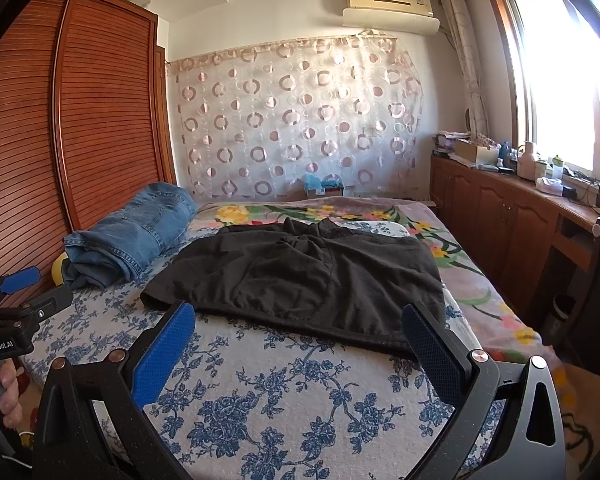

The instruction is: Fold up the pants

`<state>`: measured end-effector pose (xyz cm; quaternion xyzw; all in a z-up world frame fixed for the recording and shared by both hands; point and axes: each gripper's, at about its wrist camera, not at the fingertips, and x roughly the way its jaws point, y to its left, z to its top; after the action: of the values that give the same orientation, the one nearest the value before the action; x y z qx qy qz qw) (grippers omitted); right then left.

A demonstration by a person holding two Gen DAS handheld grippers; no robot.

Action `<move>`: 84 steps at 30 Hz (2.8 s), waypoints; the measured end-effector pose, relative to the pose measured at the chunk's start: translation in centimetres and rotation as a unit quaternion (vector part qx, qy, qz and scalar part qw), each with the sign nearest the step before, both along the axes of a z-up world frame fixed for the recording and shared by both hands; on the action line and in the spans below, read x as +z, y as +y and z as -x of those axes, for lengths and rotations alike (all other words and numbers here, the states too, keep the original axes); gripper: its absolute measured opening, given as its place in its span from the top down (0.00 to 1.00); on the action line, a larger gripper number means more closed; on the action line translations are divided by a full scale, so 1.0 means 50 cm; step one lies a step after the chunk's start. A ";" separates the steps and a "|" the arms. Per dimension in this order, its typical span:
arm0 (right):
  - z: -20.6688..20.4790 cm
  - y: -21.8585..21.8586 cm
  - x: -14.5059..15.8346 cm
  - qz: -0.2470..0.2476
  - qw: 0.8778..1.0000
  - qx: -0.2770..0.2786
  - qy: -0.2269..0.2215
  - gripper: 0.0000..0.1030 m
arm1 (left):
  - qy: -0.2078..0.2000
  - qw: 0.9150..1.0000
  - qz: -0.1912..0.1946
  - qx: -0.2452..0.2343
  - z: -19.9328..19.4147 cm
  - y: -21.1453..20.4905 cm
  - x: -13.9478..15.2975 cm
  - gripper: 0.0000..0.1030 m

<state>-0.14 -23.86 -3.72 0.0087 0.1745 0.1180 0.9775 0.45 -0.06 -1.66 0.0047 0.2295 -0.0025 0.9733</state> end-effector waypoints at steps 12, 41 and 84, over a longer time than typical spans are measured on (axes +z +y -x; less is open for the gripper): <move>-0.009 -0.030 -0.009 0.012 1.000 -0.019 0.010 0.00 | 0.046 0.998 -0.006 -0.048 -0.051 -0.009 -0.044 0.00; -0.092 -0.059 0.019 0.067 0.992 -0.049 0.100 0.12 | 0.140 0.982 -0.072 -0.102 -0.212 0.018 -0.110 0.15; -0.179 -0.078 0.054 0.088 0.987 -0.002 0.133 0.94 | 0.137 0.981 -0.065 -0.124 -0.266 0.026 -0.098 0.92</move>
<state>8.81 -27.74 -1.03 -0.0618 0.3125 0.0979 0.9428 13.76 1.25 -6.58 0.0958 0.3584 -0.1089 0.9222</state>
